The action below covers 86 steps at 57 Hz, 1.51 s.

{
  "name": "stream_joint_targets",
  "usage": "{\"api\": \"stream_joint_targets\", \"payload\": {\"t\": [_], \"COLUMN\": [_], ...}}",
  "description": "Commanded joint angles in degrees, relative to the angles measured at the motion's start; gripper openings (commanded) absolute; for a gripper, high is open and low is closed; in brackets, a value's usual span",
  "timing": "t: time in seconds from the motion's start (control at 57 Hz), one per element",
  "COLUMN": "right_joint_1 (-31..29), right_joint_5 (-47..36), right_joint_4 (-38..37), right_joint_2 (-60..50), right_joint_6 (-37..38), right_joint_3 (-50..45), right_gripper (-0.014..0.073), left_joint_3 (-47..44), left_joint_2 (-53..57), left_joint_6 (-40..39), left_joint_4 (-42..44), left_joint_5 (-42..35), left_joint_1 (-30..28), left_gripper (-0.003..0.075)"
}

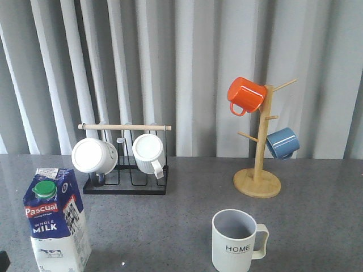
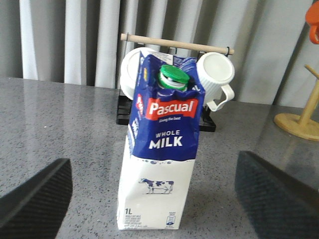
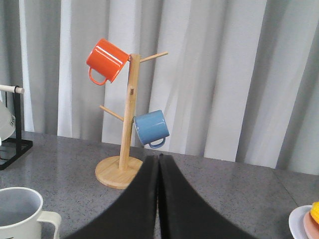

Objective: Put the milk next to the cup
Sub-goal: 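Move the left gripper to the Pascual milk carton, then grasp the milk carton top with the left gripper and lift it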

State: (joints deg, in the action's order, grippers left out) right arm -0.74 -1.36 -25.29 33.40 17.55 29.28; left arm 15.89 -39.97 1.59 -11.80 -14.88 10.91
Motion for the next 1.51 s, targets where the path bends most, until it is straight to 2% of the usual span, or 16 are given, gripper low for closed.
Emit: {"api": "stream_joint_targets", "payload": {"t": [0.0,0.193,0.333,0.438,0.596,0.807,1.227,1.49], "right_joint_1": [-0.04,-0.04,-0.04,-0.04,-0.04,-0.04,-0.04,-0.04], "right_joint_5": [-3.73,-3.73,-3.73,-3.73,-3.73,-3.73,-3.73,-3.73], "right_joint_4": [-0.31,-0.31,-0.31,-0.31,-0.31,-0.31,-0.31,-0.31], "right_joint_2": [0.14,0.14,0.14,0.14,0.14,0.14,0.14,0.14], "right_joint_6": [-0.23,-0.15,-0.15,-0.15,-0.15,-0.15,-0.17,-0.17], "right_joint_3": [1.96,1.96,1.96,1.96,1.96,1.96,1.96,1.96], "right_gripper": [-0.0009,-0.0009,-0.0009,-0.0009,-0.0009,-0.0009,-0.0009,-0.0009], "left_joint_3": [1.46,1.46,1.72,3.58,7.76,12.08,12.90,12.84], "left_joint_2": [-1.65,-7.76,-14.27,-19.30,-25.63,-29.48,-30.11,-29.92], "left_joint_6": [-3.54,-8.96,-9.78,-11.59,-11.93,-11.52,-4.21,-4.04], "left_joint_4": [4.12,8.75,9.00,9.45,11.80,10.82,5.01,5.01], "left_joint_5": [-7.21,-13.61,-22.26,-24.94,-25.02,-25.21,-28.20,-23.58], "left_joint_1": [1.74,3.53,4.68,5.26,5.26,5.13,5.01,5.06], "left_gripper": [0.0718,0.0723,0.0717,0.0713,0.0712,0.0712,0.0712,0.0712]}}
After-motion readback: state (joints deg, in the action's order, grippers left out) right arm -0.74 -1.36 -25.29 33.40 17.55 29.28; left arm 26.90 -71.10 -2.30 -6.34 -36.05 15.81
